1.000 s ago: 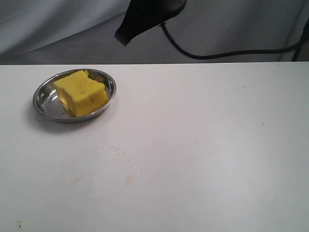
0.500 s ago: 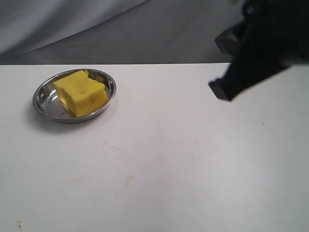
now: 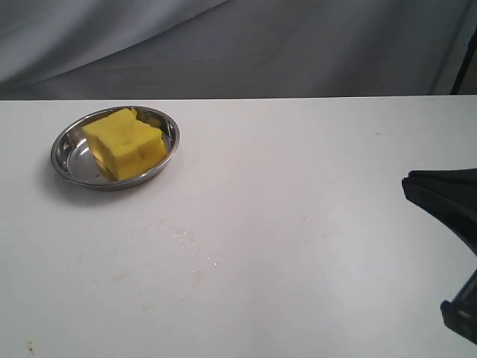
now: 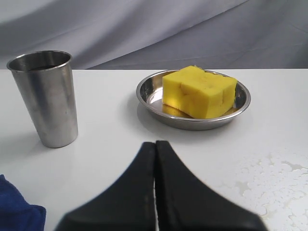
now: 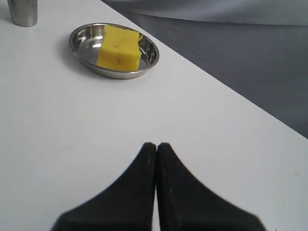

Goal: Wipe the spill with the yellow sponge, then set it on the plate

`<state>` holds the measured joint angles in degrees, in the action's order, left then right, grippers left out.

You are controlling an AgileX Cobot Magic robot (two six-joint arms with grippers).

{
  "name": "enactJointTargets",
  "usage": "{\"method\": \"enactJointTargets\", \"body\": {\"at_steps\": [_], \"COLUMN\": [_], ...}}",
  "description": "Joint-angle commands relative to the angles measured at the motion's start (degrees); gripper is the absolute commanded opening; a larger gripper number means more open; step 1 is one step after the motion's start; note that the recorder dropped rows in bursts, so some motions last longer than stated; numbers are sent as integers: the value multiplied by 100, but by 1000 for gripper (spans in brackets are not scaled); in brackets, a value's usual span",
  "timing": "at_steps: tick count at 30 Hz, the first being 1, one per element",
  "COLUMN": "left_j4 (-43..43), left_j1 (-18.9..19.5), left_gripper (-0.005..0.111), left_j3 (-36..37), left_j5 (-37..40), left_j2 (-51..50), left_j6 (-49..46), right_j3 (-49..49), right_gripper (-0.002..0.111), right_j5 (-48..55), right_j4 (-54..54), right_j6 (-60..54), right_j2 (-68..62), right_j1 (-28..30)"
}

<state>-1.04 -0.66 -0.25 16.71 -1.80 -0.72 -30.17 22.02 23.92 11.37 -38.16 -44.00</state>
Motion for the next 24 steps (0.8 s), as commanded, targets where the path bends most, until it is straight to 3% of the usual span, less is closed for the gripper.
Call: {"method": "enactJointTargets", "body": {"at_steps": [1,7,9,13,17,20,24], "left_j4": [-11,-11,-11,-11,-11,-11,-11], "left_j1": [-35,-35,-35,-35,-35,-35,-35], "left_gripper": [0,0,0,0,0,0,0], "left_j3": [25,25,25,25,25,25,25], "left_j5": [-58,-58,-58,-58,-58,-58,-58], "left_j2": [-23,-23,-23,-23,-23,-23,-23], "left_j6": [20,8,8,8,23,23,23], "right_j3": [42,42,54,578,1055,1279,1646], "right_gripper": [0,0,0,0,0,0,0], "right_j5": [-98,-111,-44,-56,-468,-492,-495], "right_j4": [-97,-88,-177,-332,-356,-398,-420], "right_j6": [8,-40,-47,-36,-19,174,271], "right_j2": [61,471,1137,2847,3602,3816,3816], "right_j1": [10,183,690,2259,3248,3616,3664]}}
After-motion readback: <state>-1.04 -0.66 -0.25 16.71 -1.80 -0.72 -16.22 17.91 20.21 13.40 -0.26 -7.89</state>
